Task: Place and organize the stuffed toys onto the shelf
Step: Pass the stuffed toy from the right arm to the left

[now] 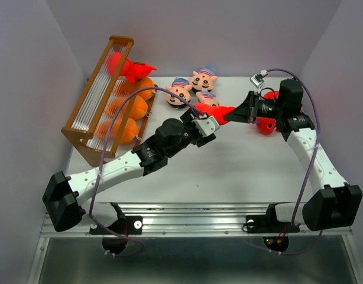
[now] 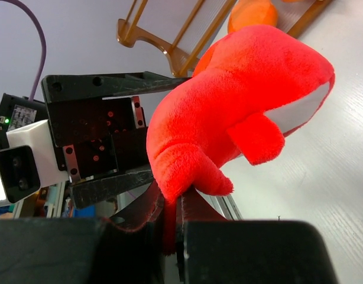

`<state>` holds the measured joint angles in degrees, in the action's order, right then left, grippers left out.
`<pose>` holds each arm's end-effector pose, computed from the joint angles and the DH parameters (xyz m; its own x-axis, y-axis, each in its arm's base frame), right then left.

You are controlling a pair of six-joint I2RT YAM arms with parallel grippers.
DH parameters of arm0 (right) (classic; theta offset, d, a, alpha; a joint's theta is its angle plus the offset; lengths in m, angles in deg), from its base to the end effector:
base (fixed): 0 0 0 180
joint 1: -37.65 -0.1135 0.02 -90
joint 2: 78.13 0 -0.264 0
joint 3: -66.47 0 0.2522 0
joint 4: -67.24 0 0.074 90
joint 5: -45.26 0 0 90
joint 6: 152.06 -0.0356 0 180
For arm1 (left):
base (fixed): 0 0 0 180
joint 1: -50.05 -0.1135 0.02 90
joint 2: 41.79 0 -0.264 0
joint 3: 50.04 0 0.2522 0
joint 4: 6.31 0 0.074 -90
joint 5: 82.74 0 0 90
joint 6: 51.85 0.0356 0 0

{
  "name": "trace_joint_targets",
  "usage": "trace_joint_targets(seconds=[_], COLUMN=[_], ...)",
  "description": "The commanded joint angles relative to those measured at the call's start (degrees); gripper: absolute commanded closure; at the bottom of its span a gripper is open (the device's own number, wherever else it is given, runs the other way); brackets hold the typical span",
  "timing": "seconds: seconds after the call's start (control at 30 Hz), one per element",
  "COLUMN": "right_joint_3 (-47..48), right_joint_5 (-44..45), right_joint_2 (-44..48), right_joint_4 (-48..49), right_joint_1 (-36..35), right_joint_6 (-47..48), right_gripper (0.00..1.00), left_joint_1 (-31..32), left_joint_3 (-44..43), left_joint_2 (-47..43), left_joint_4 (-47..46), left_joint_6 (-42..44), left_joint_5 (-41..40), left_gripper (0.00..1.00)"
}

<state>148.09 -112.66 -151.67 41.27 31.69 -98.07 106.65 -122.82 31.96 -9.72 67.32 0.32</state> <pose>0.2731 0.0617 0.3753 -0.7858 0.1402 -0.6024 -0.5614 0.2471 0.7898 0.1729 -0.2544 0.3673 0.3920 0.2844 -0.8749 0.6542 0.5825 0.4825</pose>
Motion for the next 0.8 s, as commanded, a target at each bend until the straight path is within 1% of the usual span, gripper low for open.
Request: trace_joint_targets(seconds=[0.0,0.07,0.2,0.23,0.3,0.33,0.37,0.4,0.43,0.47,0.63,0.77], right_joint_3=[-0.5,-1.0,-1.8,-2.3,-2.7,-2.8,-3.0,-3.1,-3.2,-3.2,-3.6,-4.3], right_joint_5=[-3.0,-3.2,-3.3,-3.3,-3.4,-3.4,-3.4,-3.4,-3.4,-3.4,-3.2,-2.7], right_joint_2=[2.3,2.1,1.6,1.6,1.4,1.4,1.4,1.4,1.4,1.4,1.2,0.9], right_joint_4=[6.8,8.1,9.3,9.7,9.9,9.9,9.9,9.9,9.9,9.9,9.8,9.7], right_joint_1=[0.4,0.4,0.4,0.4,0.4,0.4,0.4,0.4,0.4,0.4,0.4,0.9], right_joint_6=[-3.3,-4.3,-5.0,-5.2,-5.2,-5.2,-5.0,-4.9,-4.7,-4.5,-2.5,-0.2], right_gripper=[1.00,1.00,1.00,0.99,0.99,1.00,1.00,1.00,1.00,1.00,1.00,0.99], left_joint_1=[-1.8,-2.4,-3.0,-3.1,-3.2,-3.4,-3.5,-3.6,-3.7,-3.8,-4.7,-5.4], left_joint_3=[-2.1,-2.3,-2.9,-3.2,-3.4,-3.4,-3.6,-3.6,-3.5,-3.5,-2.0,-1.1], left_joint_2=[0.1,0.6,1.5,1.9,2.3,2.4,2.4,2.4,2.4,2.2,-0.5,-3.2], left_joint_4=[-4.0,-4.0,-4.1,-4.1,-4.5,-4.6,-4.8,-5.0,-5.1,-5.0,-4.4,-0.9], left_joint_6=[-1.3,-1.4,-1.2,-1.1,-0.9,-0.8,-0.8,-0.8,-0.6,-0.5,1.0,3.2], left_joint_5=[5.0,8.7,10.7,10.8,10.8,10.8,10.8,10.6,10.5,10.5,9.8,8.6], left_gripper=[0.23,0.29,0.38,0.50,0.62,0.72,0.78,0.92,0.98,1.00,1.00,1.00])
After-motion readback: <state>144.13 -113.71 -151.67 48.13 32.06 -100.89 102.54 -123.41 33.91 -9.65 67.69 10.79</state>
